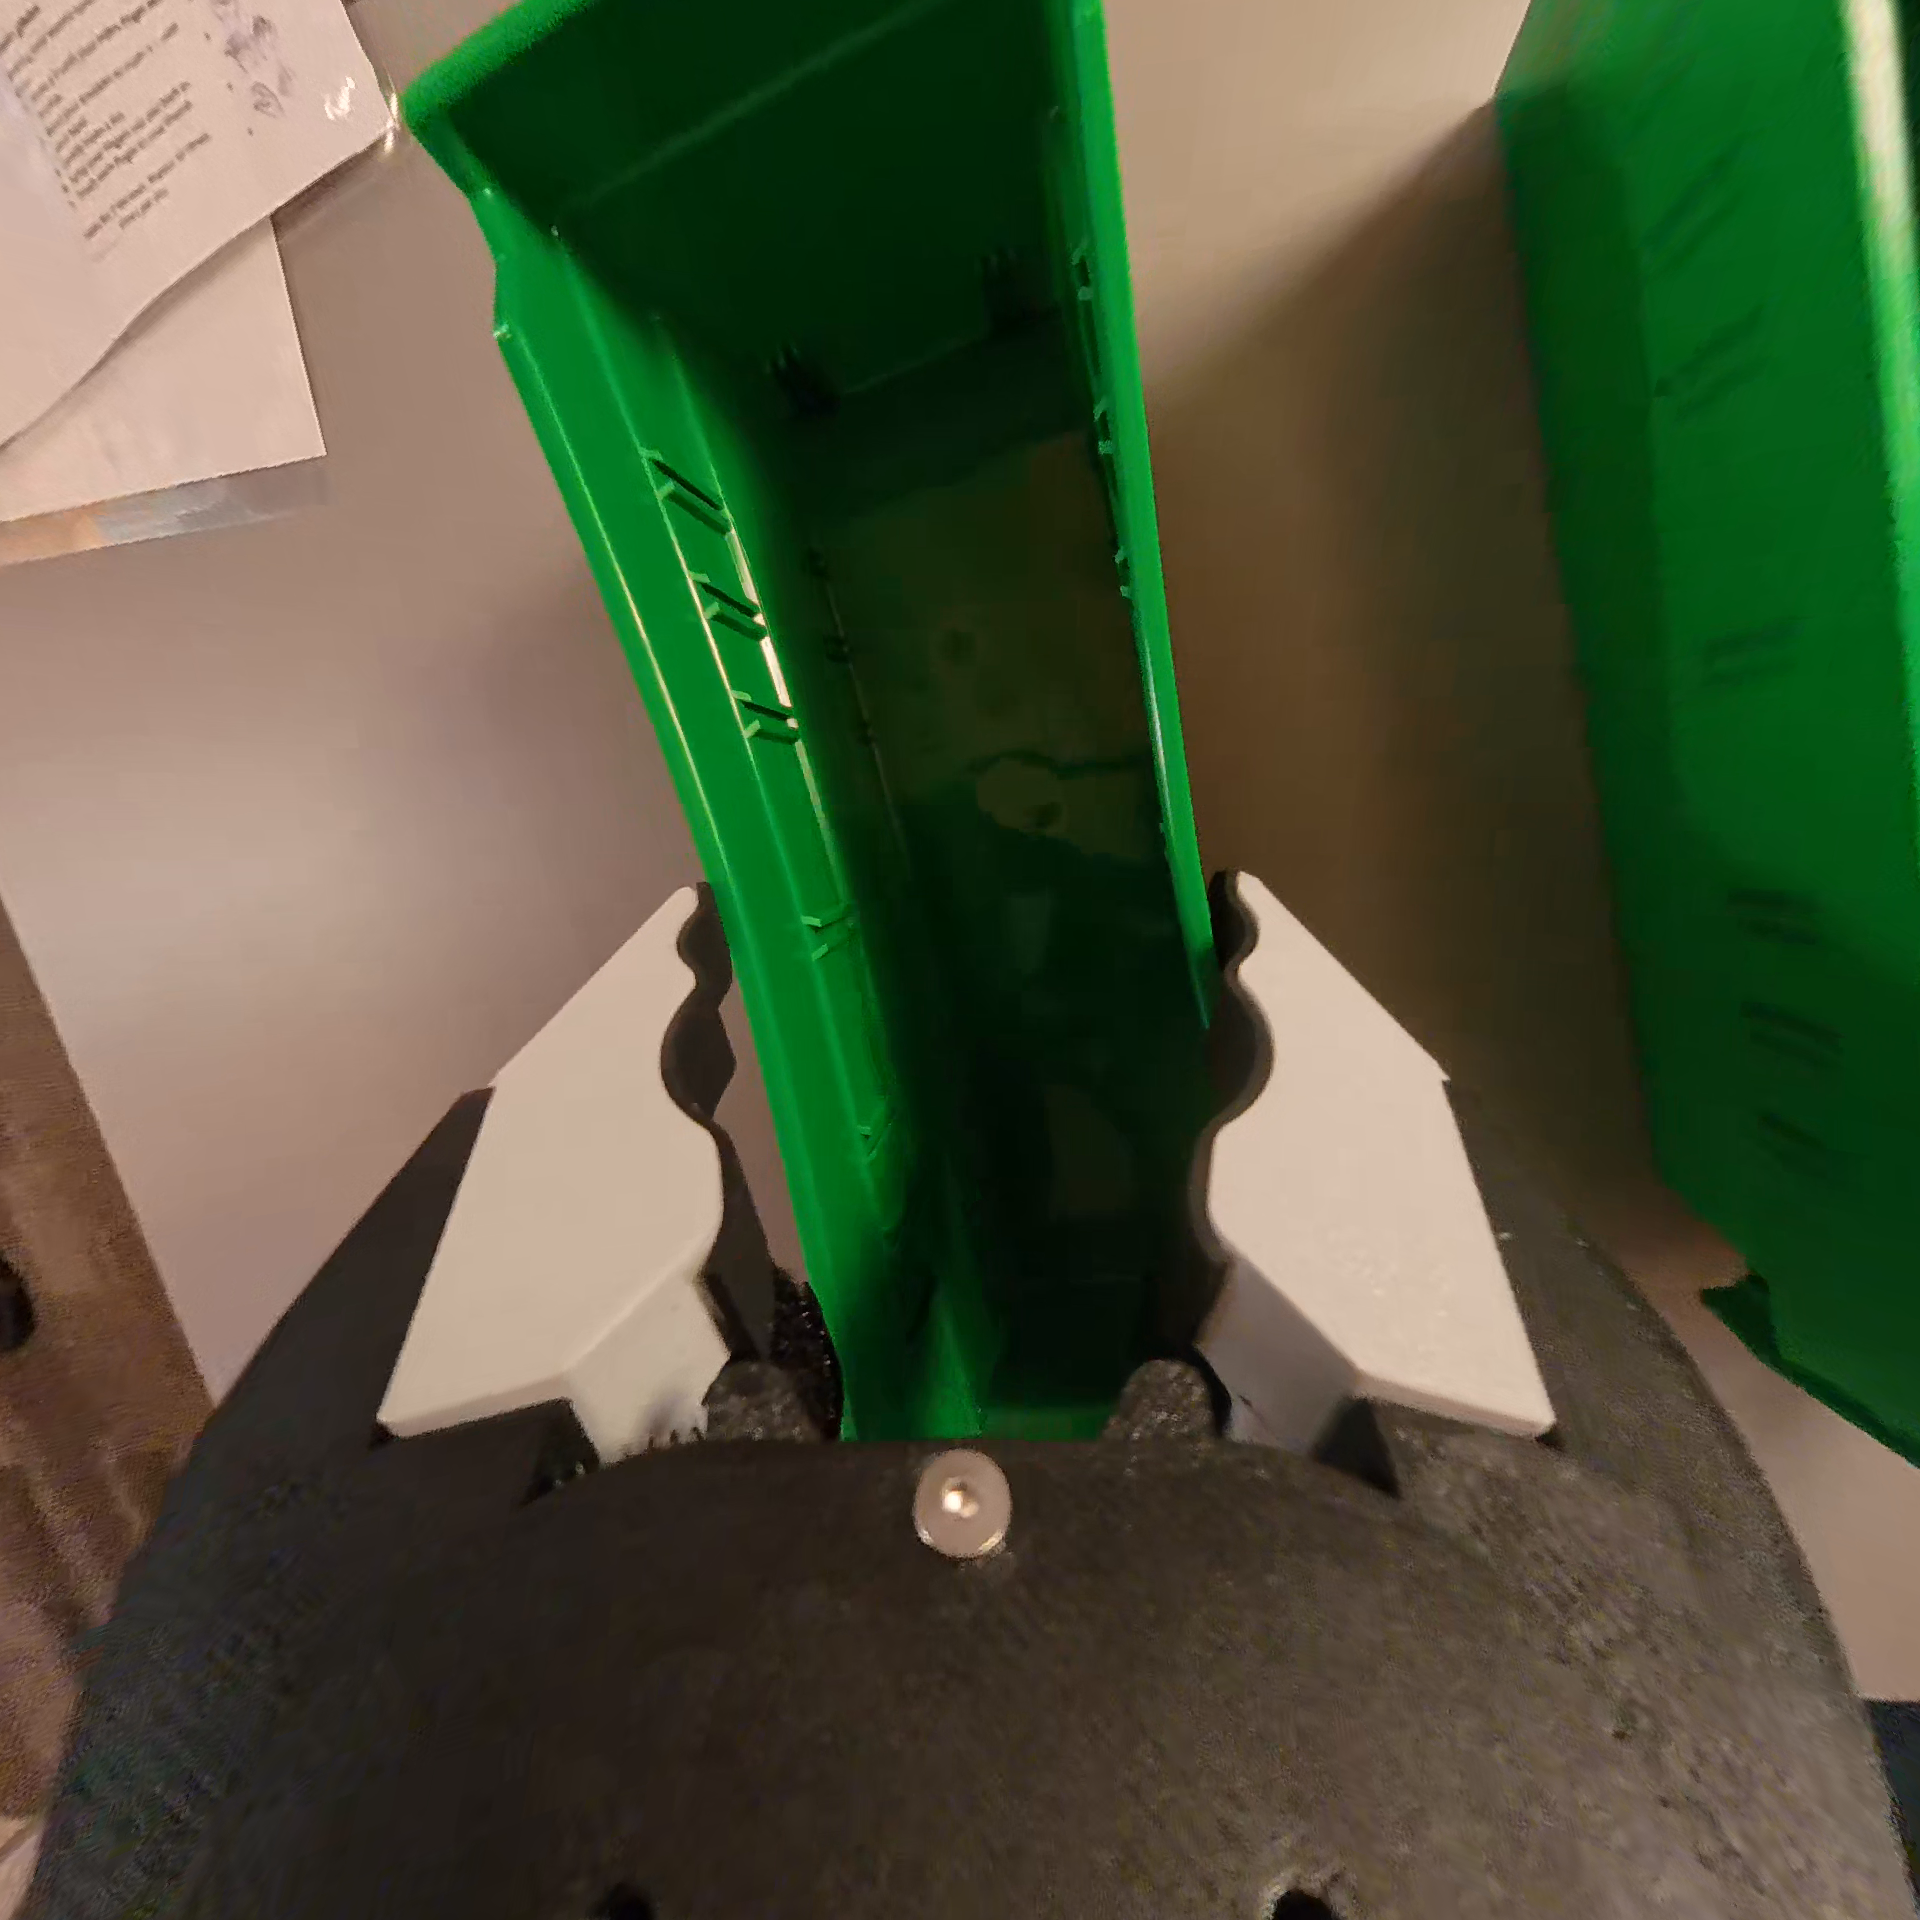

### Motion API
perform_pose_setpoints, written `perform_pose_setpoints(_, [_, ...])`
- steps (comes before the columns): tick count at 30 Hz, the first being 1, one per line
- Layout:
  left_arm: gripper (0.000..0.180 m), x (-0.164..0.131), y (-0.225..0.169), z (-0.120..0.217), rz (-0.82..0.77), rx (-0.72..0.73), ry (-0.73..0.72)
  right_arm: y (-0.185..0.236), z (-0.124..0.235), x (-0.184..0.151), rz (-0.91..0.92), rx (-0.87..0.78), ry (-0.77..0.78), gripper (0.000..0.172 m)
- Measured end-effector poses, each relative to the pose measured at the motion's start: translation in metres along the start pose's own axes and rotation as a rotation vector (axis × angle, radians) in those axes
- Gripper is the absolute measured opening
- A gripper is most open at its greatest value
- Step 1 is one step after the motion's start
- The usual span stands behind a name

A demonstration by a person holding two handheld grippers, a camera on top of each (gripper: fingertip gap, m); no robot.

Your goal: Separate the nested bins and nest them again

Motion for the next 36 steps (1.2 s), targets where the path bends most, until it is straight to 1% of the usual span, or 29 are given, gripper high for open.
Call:
perform_pose_setpoints(1, [0.092, 0.003, 0.0, 0.006, 0.015, -0.014, -0.017, 0.0, 0.0, 0.0, 0.0, 0.0, 0.001, 0.055])
perform_pose_setpoints(4, [0.092, 0.017, -0.005, 0.036, 0.055, -0.058, -0.082, 0.0, 0.0, 0.0, -0.001, 0.0, 0.002, 0.055])
perform_pose_setpoints(7, [0.092, 0.04, -0.022, 0.08, 0.069, -0.119, -0.16, 0.0, 0.0, -0.001, -0.002, -0.002, 0.005, 0.055])
perform_pose_setpoints(10, [0.092, 0.065, -0.053, 0.12, 0.06, -0.213, -0.222, 0.0, 0.0, 0.0, -0.003, 0.0, 0.004, 0.055])
perform_pose_setpoints(13, [0.092, 0.079, -0.091, 0.14, 0.061, -0.318, -0.237, 0.0, 0.0, 0.0, -0.003, 0.001, 0.001, 0.055])
perform_pose_setpoints(15, [0.092, 0.081, -0.112, 0.137, 0.068, -0.357, -0.221, 0.0, 0.0, 0.0, -0.004, 0.004, 0.0, 0.055])
perform_pose_setpoints(18, [0.093, 0.077, -0.133, 0.116, 0.085, -0.36, -0.179, 0.001, 0.001, 0.0, -0.009, 0.013, -0.002, 0.055])
perform_pose_setpoints(21, [0.094, 0.073, -0.137, 0.092, 0.088, -0.289, -0.142, 0.001, 0.002, 0.001, -0.021, 0.027, -0.004, 0.055])
perform_pose_setpoints(24, [0.096, 0.072, -0.139, 0.076, 0.091, -0.227, -0.114, 0.002, 0.003, 0.001, -0.029, 0.037, -0.004, 0.055])
perform_pose_setpoints(31, [0.102, 0.075, -0.15, 0.052, 0.035, -0.139, -0.077, 0.001, 0.002, 0.001, -0.041, 0.044, 0.0, 0.055])
perform_pose_setpoints(36, [0.108, 0.079, -0.16, 0.039, -0.015, -0.089, -0.105, 0.001, 0.002, 0.001, -0.038, 0.042, 0.002, 0.055])
Point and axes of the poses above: each gripper's, where its closed fingertips meet, z back along the fingers, x out of its top, y = z × x across the jaws, the point moved 3 cm from there along z, back along the fingers, and after that the axes turned 3 degrees about -y, right-handed, at the moved point
